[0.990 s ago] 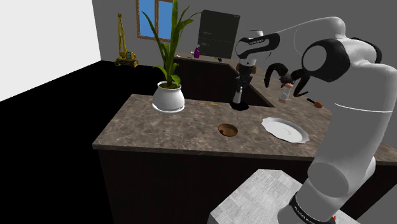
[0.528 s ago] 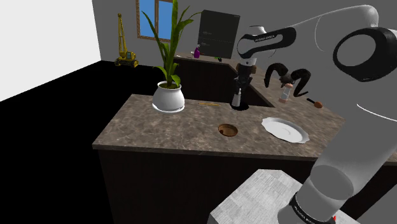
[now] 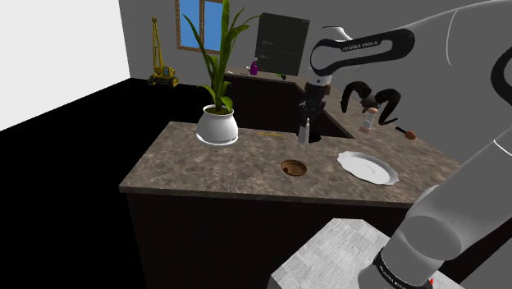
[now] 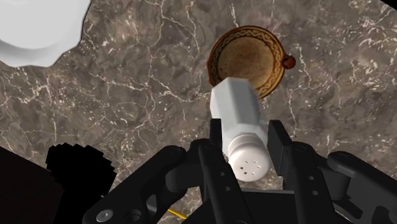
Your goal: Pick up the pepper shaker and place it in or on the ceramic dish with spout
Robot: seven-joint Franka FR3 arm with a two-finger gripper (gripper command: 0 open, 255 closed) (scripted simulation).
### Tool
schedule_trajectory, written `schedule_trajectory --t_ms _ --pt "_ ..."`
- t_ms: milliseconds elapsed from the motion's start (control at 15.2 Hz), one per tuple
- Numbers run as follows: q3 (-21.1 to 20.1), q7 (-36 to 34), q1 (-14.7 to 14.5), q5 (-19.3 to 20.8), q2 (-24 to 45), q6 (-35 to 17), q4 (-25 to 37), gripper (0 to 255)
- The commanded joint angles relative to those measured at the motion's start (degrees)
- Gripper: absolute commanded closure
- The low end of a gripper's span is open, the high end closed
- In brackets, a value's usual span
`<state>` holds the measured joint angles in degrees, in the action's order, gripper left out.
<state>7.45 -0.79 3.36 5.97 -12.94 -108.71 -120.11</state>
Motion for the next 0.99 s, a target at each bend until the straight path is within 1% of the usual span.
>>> schedule_trajectory --t_ms 0,924 --pt "-1.0 -1.6 -0.5 0.1 -2.0 -0.1 -2.2 255" --pt "-0.6 -2.3 -0.3 0.4 0.5 -11.0 -10.7 255"
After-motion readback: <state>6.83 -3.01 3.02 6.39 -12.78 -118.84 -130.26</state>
